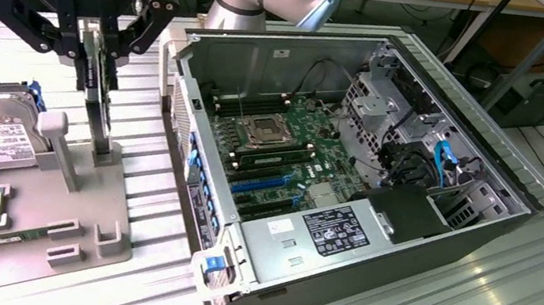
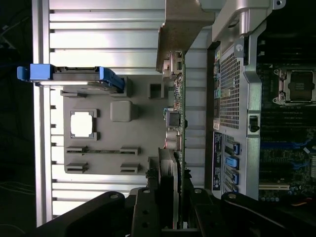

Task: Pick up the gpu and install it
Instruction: 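Pick up the gpu and move the gpu toward the slot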

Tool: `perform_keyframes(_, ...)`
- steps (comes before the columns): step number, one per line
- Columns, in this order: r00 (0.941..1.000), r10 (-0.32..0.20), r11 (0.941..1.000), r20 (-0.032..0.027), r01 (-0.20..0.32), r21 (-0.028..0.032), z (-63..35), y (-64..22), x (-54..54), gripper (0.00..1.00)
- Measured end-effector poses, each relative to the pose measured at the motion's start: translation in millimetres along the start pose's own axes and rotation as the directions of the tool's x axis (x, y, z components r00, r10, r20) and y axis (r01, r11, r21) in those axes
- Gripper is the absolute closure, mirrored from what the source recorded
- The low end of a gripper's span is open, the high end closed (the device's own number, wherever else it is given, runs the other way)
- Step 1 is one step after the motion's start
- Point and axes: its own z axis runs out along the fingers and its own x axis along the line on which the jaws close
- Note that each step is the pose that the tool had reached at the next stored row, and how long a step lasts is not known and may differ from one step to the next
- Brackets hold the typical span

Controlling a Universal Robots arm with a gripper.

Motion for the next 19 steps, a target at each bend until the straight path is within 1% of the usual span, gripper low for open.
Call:
perform_keyframes(18,1.0,0.0,1.0,0.0,0.0,0.0,-0.4,-0.1,-15.8,0.72)
perform_keyframes(19,1.0,0.0,1.0,0.0,0.0,0.0001,-0.5,-0.1,-20.8,0.72)
